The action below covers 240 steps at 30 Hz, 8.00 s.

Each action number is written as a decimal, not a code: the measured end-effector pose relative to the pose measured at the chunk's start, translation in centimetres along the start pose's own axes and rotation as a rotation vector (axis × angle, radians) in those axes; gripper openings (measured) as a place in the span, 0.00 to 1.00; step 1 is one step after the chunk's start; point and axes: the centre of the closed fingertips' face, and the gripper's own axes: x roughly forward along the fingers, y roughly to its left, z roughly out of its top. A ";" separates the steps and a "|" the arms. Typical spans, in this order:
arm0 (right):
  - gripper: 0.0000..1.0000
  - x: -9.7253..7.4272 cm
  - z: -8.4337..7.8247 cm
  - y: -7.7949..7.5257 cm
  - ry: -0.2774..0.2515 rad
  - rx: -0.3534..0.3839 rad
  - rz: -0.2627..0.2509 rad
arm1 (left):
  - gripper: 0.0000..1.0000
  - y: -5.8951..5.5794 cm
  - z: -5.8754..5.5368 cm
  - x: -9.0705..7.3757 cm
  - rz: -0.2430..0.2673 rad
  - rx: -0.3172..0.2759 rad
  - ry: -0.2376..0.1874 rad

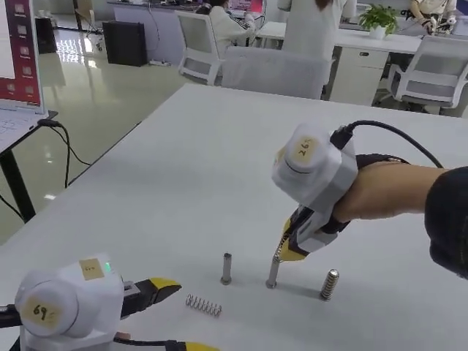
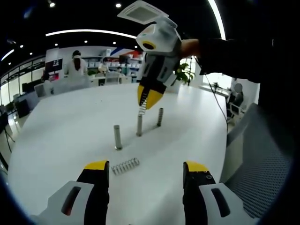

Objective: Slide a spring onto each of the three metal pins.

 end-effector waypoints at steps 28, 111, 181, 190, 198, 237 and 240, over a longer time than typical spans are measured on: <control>0.08 3.4 -0.5 0.5 0.072 -0.007 0.052 | 0.57 0.3 0.0 -0.4 0.007 0.000 0.000; 0.16 3.8 -0.1 7.3 -0.009 0.085 0.134 | 0.57 0.5 -0.1 -0.5 0.002 0.012 0.003; 0.07 4.9 2.9 7.6 -0.073 0.061 0.058 | 0.53 -0.3 0.6 0.3 -0.031 0.057 0.036; 0.07 3.4 1.2 7.7 -0.071 0.085 0.040 | 0.51 -1.0 1.5 1.2 -0.071 0.090 0.035; 0.07 2.1 0.0 8.3 -0.061 0.080 0.036 | 0.50 -1.7 2.2 1.7 -0.111 0.118 0.041; 0.07 -0.6 -0.8 11.9 -0.081 -0.040 0.154 | 0.17 -7.1 3.5 3.7 -0.358 0.200 0.025; 0.07 -0.6 -0.8 12.0 -0.079 -0.047 0.158 | 0.11 -7.5 3.5 3.7 -0.372 0.203 0.026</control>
